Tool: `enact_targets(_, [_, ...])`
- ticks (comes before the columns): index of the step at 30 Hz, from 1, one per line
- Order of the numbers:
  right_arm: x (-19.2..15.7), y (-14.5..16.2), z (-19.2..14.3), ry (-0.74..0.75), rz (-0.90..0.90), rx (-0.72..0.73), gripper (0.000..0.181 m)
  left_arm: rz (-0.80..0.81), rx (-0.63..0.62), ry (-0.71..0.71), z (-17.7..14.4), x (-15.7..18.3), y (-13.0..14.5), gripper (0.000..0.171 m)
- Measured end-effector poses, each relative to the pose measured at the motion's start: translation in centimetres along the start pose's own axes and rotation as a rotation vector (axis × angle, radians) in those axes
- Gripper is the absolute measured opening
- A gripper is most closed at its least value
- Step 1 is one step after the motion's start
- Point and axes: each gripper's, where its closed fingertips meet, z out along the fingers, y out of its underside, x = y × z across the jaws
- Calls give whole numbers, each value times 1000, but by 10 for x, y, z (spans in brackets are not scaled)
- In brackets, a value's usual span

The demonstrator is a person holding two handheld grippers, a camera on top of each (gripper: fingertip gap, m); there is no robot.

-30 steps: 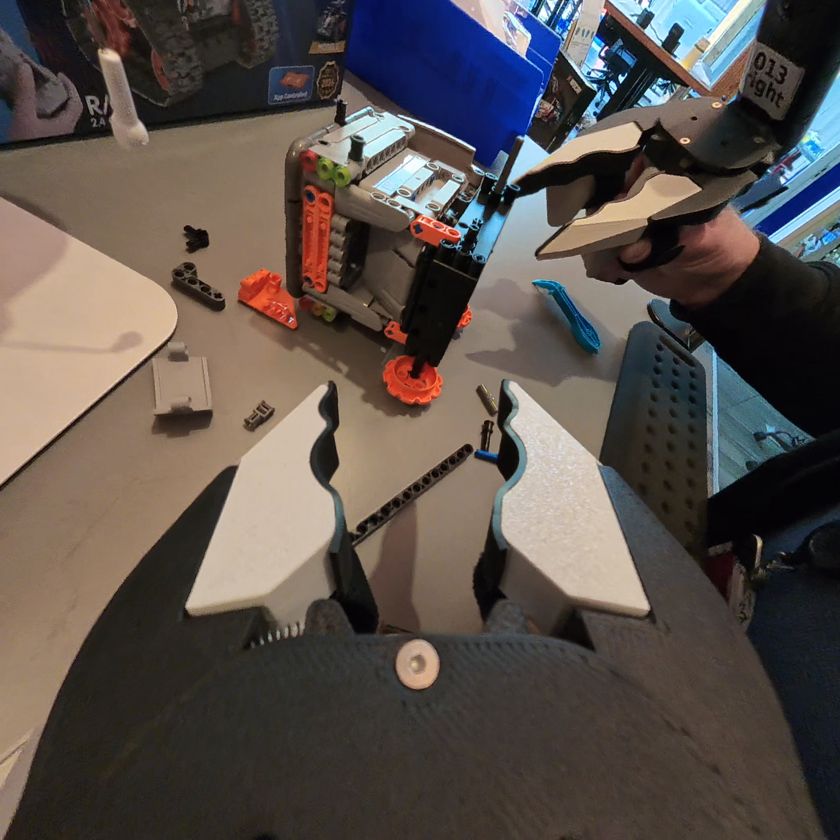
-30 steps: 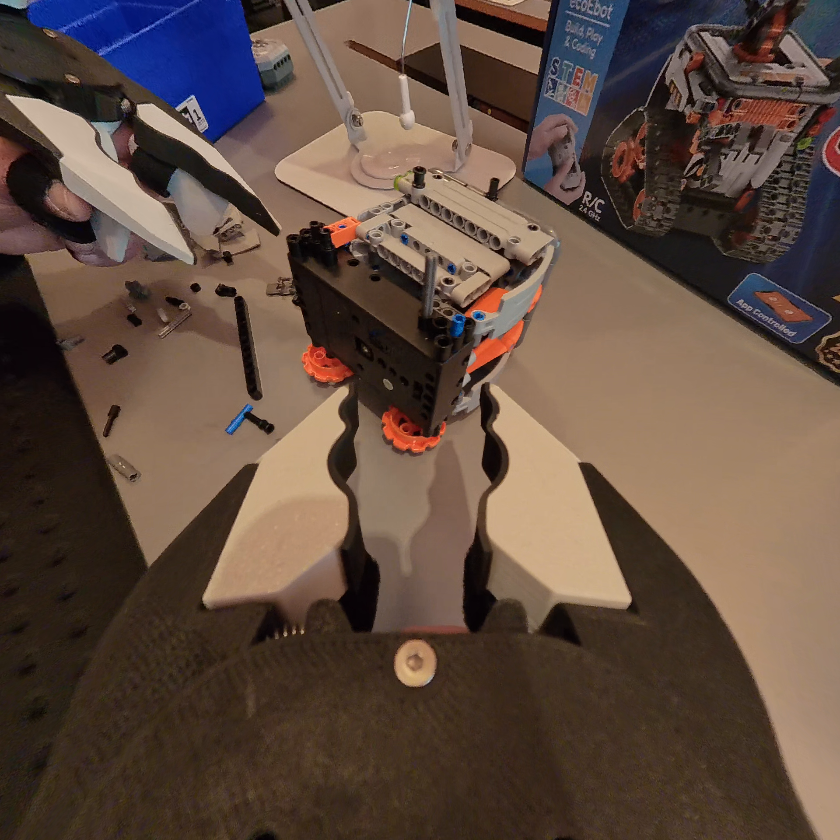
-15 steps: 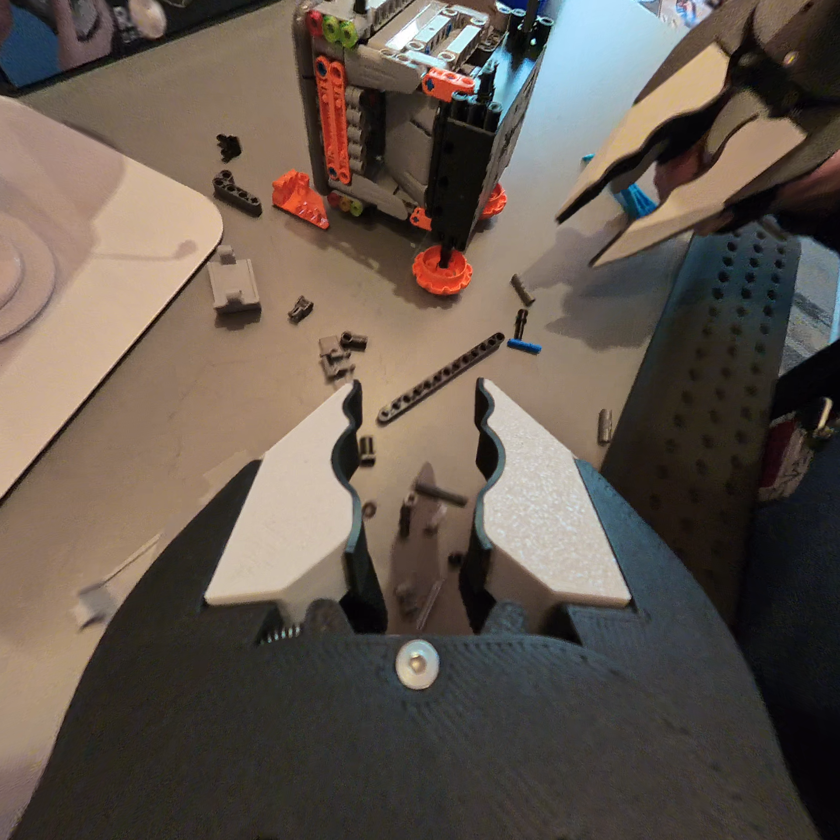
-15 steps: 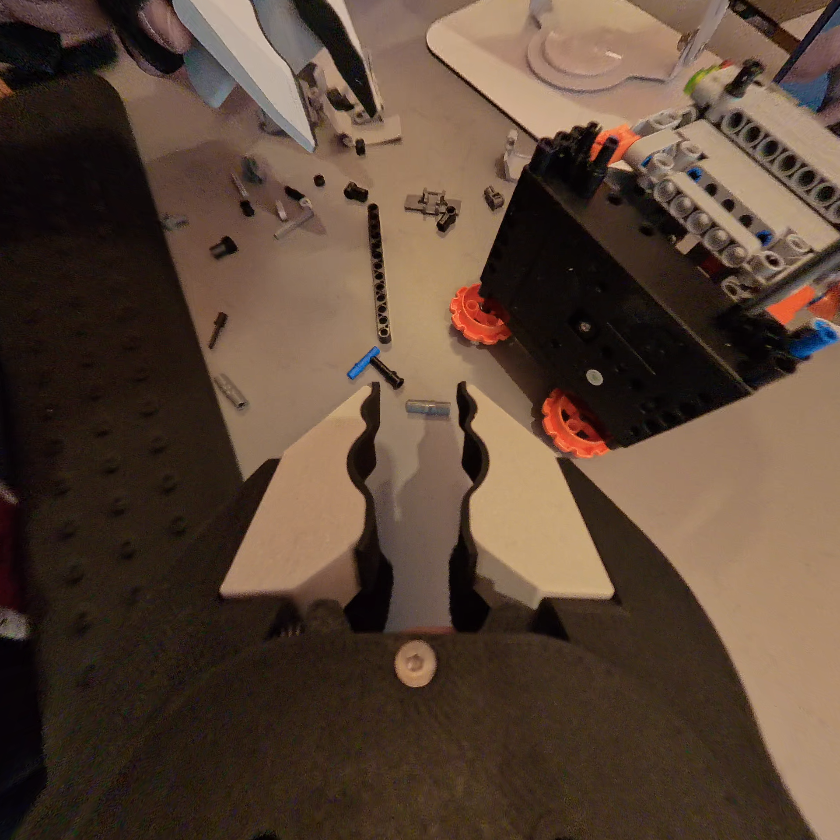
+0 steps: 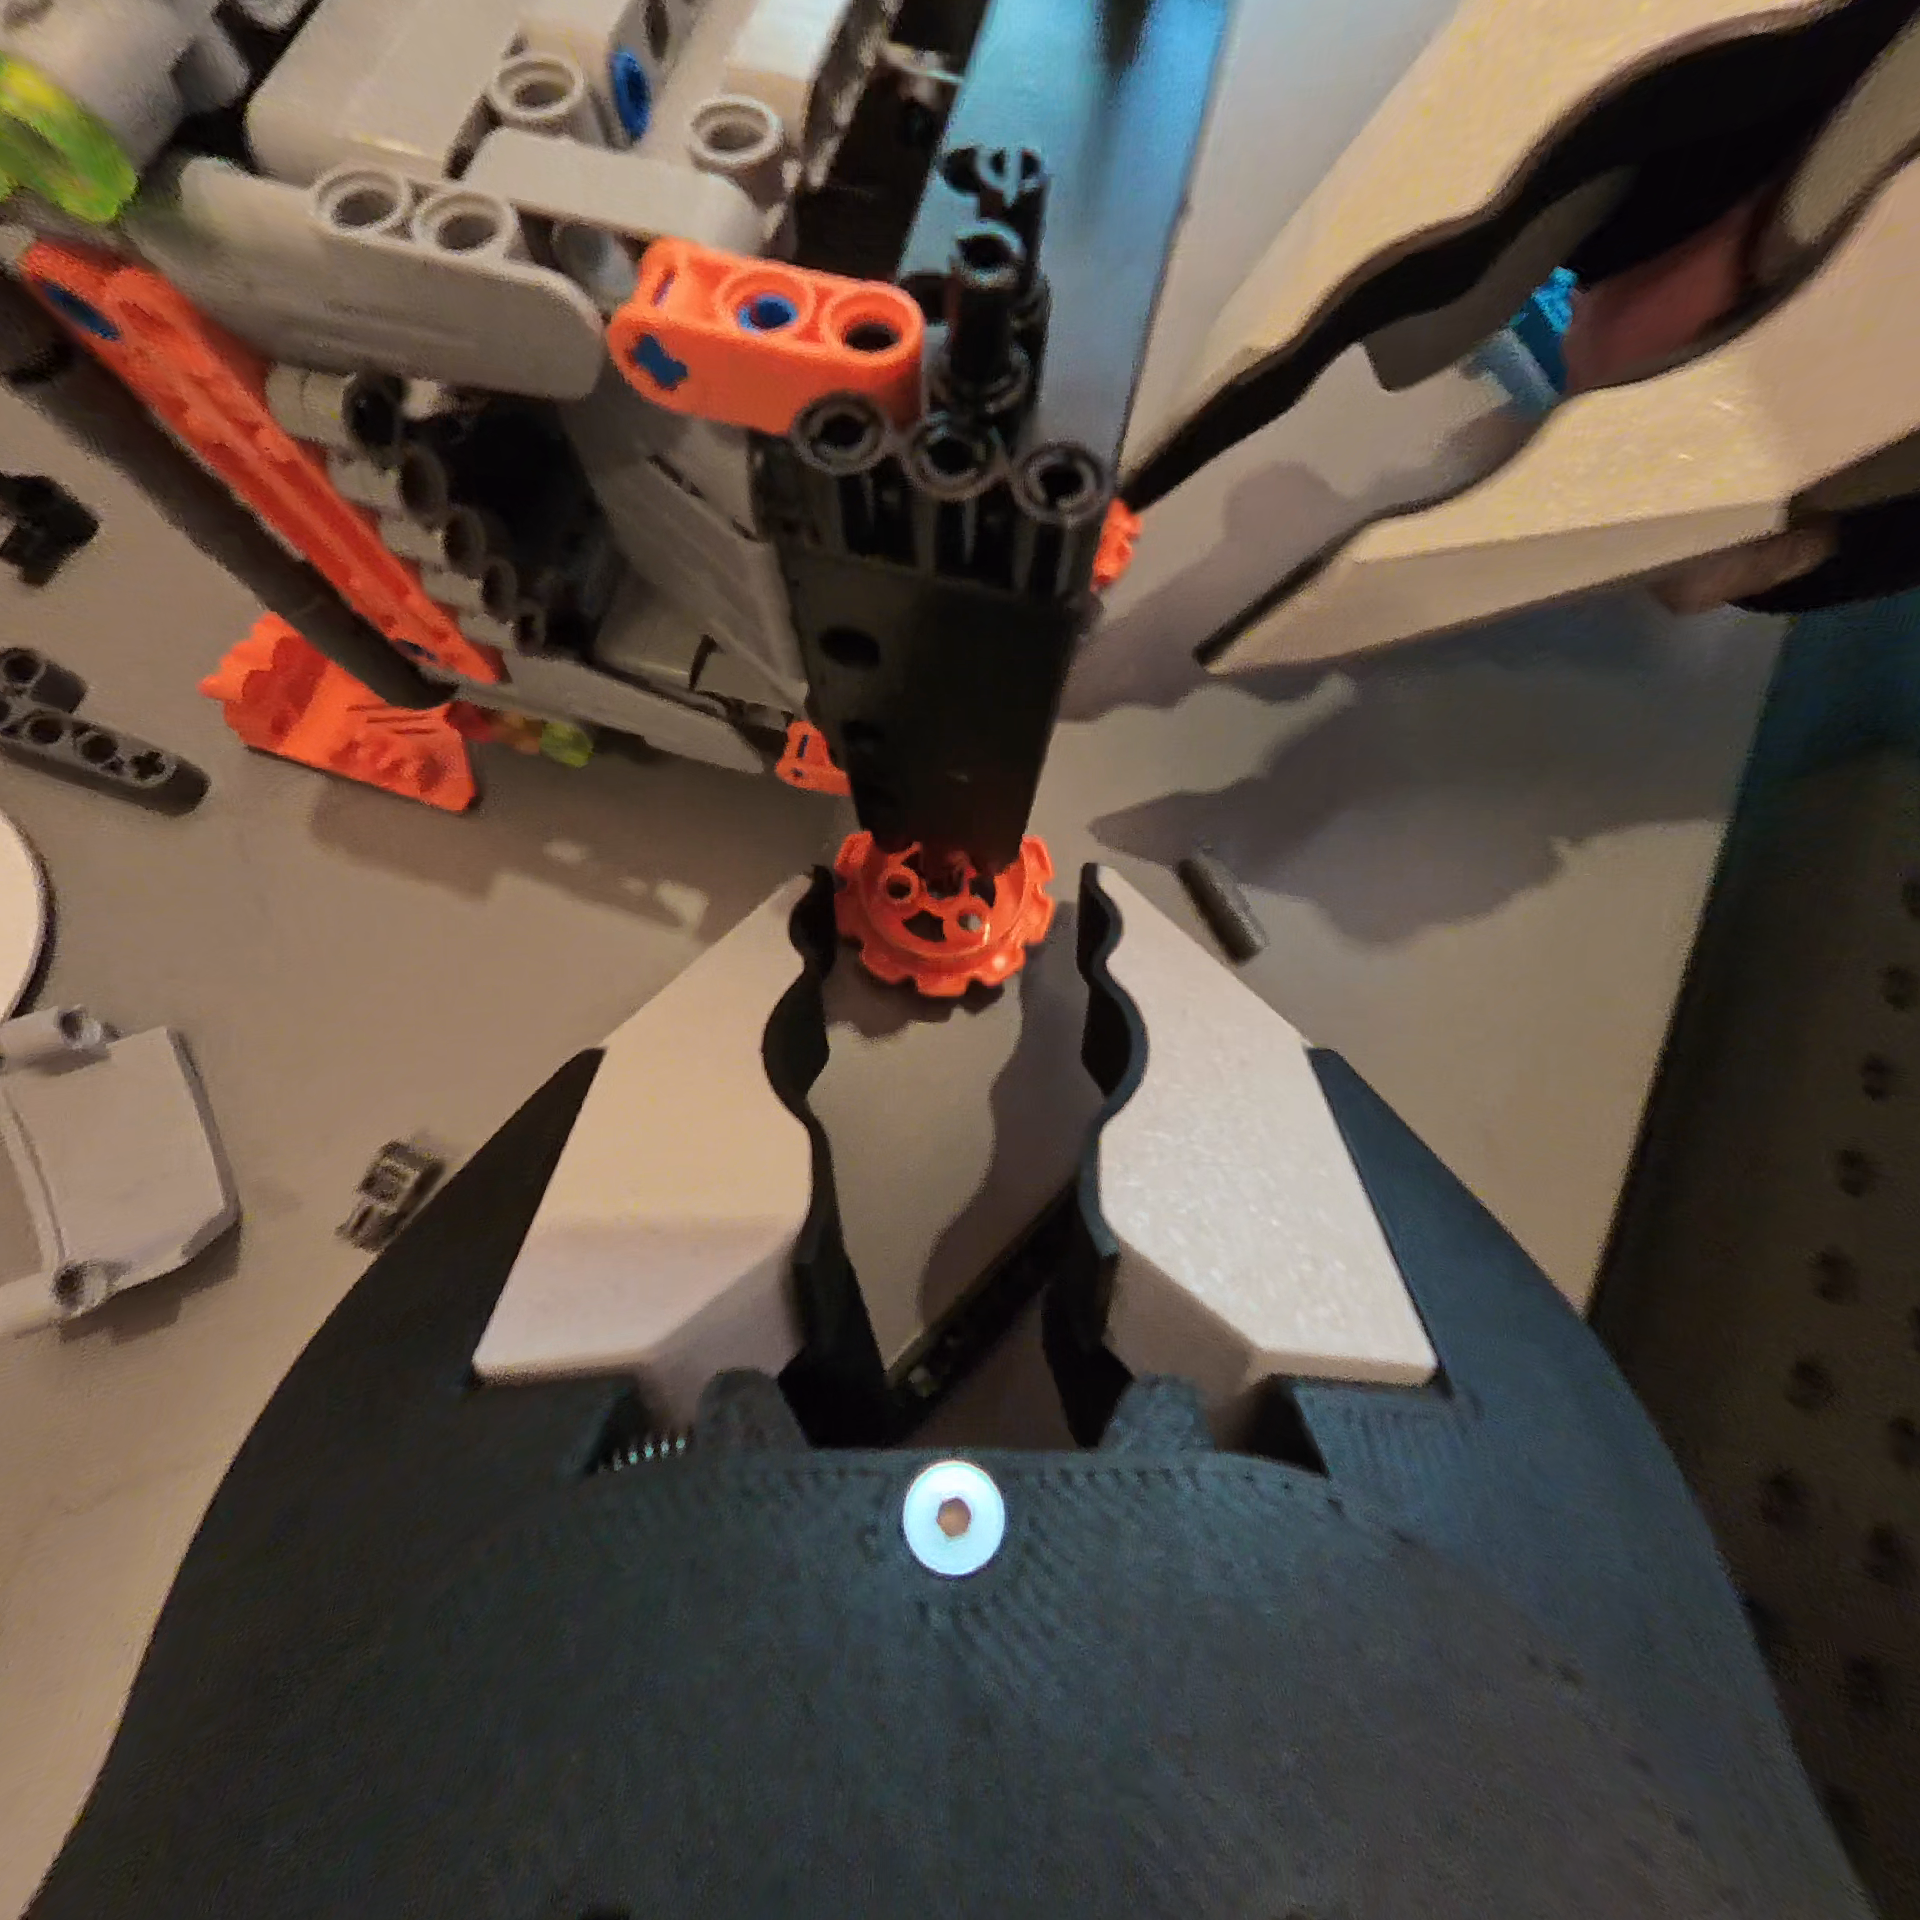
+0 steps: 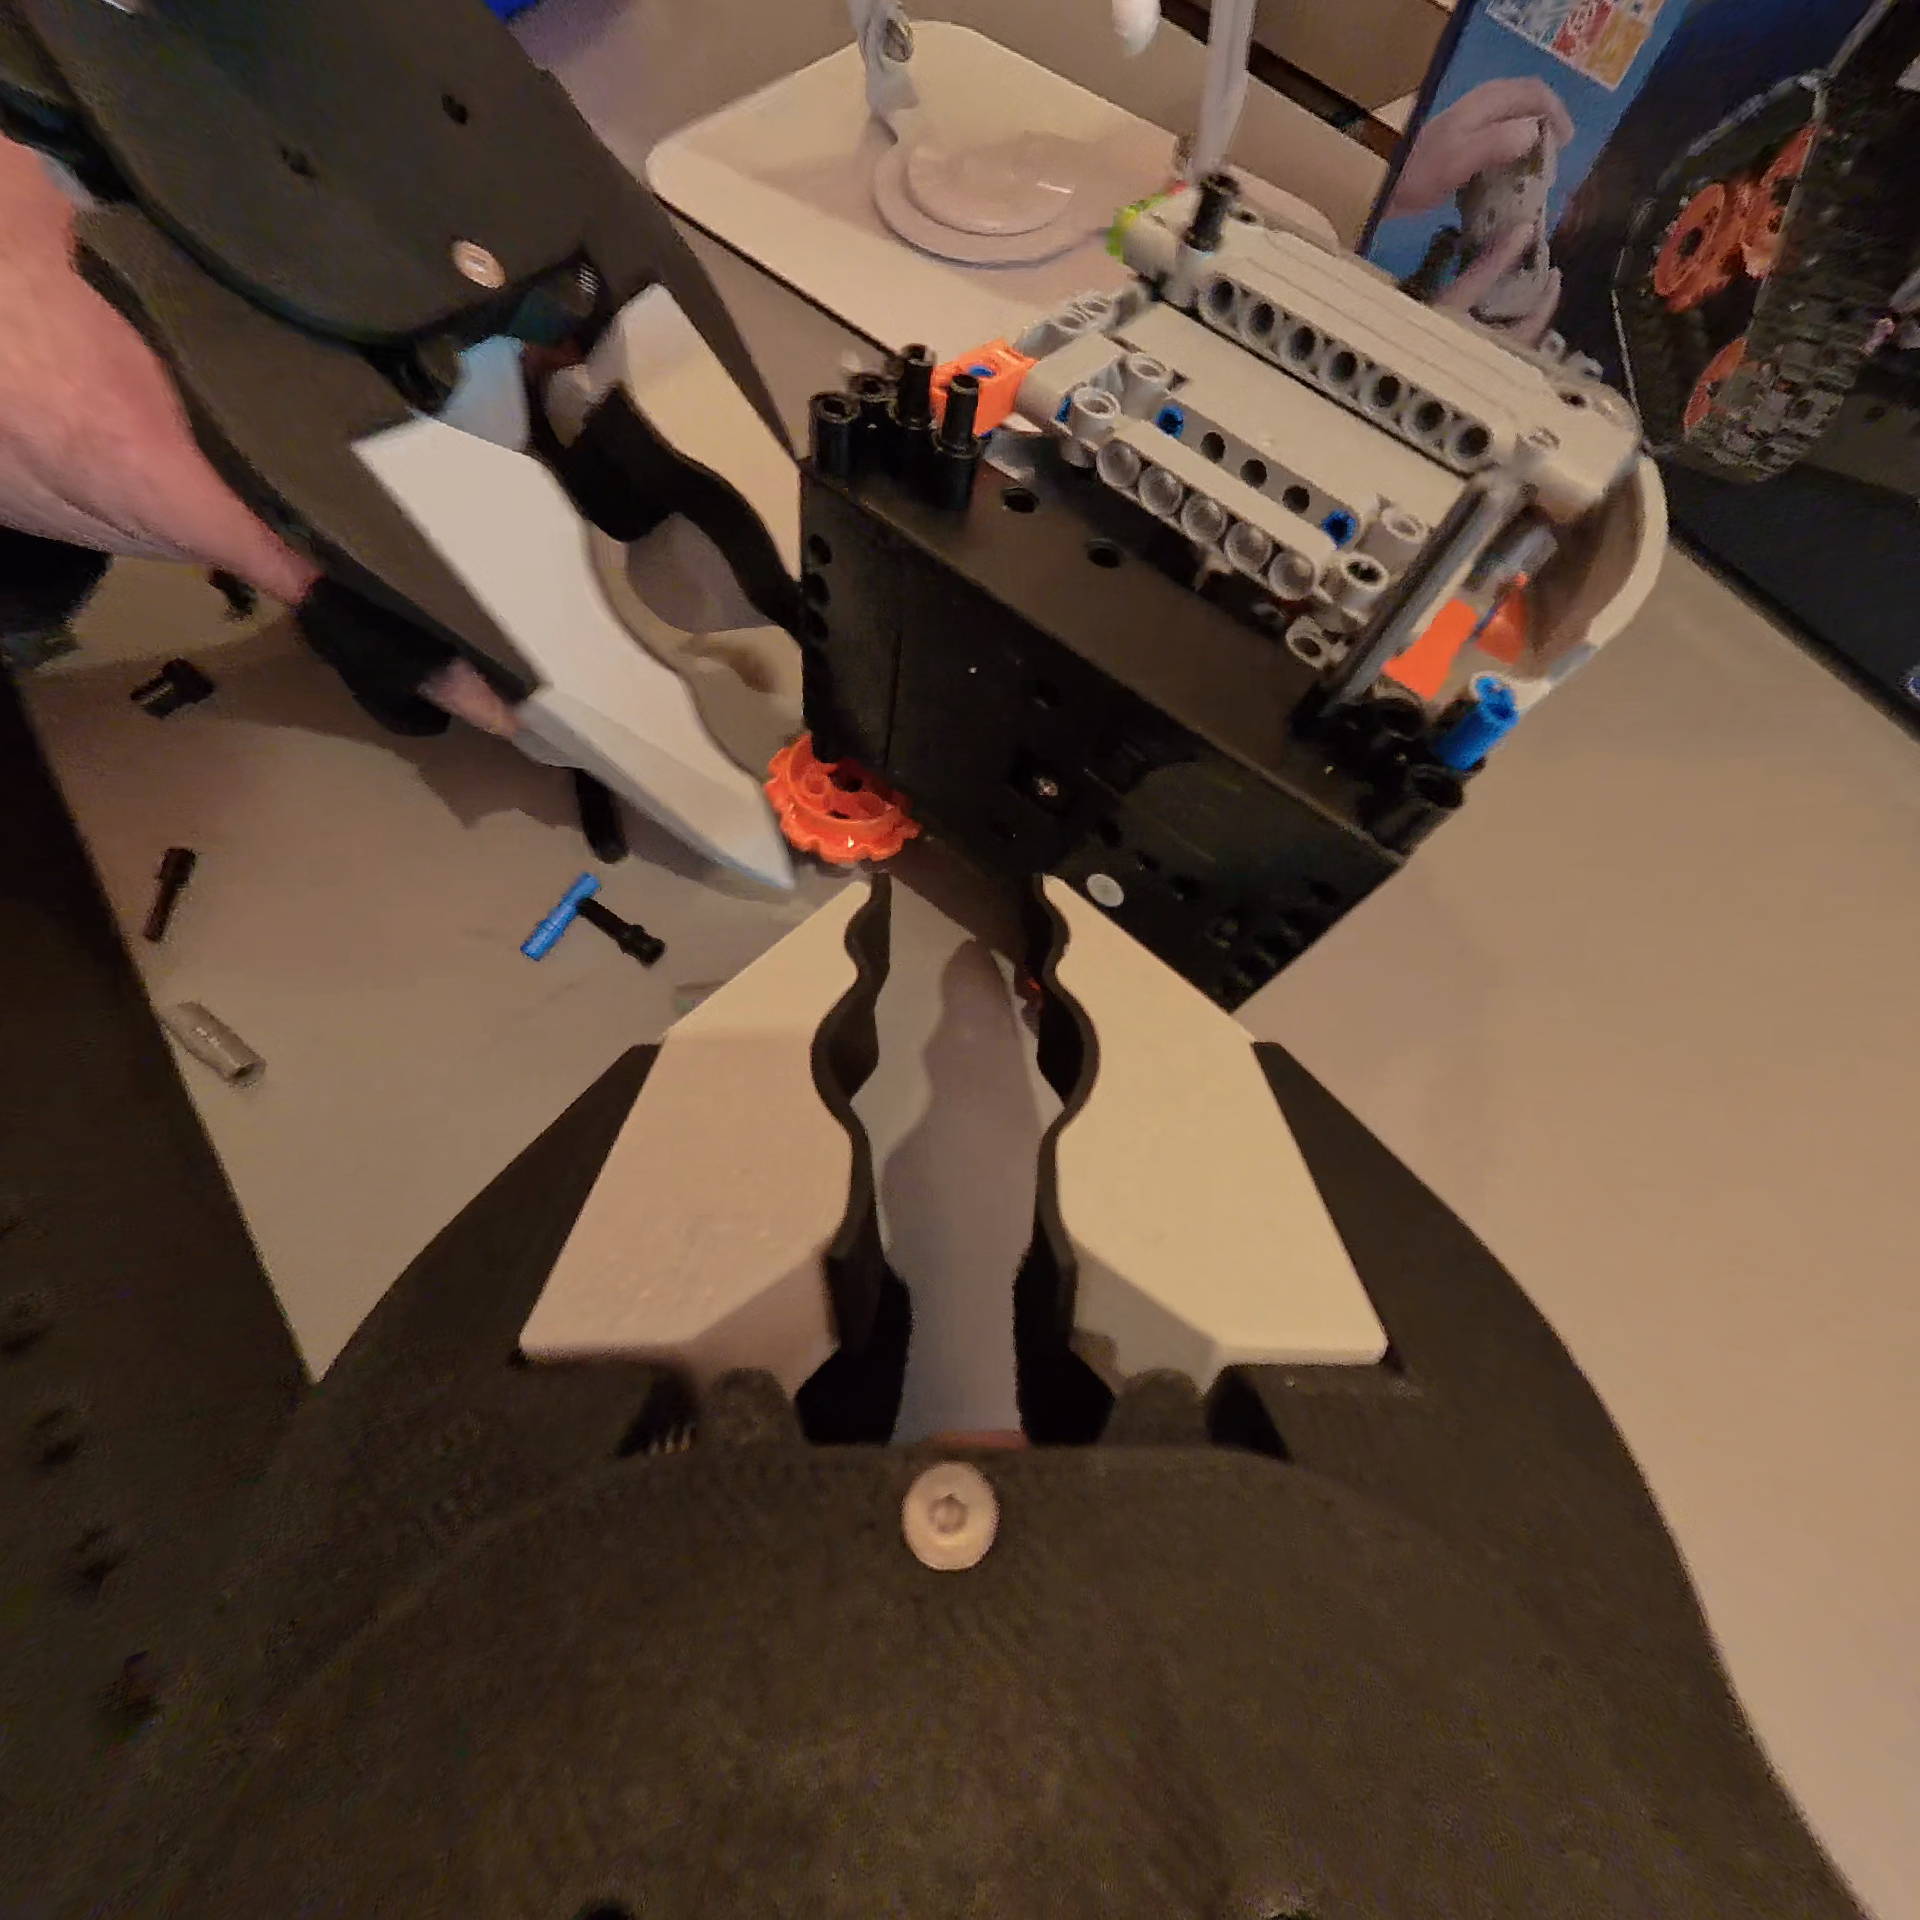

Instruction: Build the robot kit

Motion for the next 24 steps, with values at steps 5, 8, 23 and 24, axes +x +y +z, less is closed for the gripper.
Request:
enact_targets(5, [10,5,-14,-11,6,-2,33,-1,132,221,-22,34,-15,66])
enact_targets(8, [27,3,-35,3,16,31,36,-102,191,188,-43,11,-27,71])
enact_targets(23, [69,-10,-12,-83,69,66,52,-158,235,103,-1,-7,-65,114])
enact_targets(24, [68,-9,-15,-75,70,62,50,-157,237,108,1,-7,-67,112])
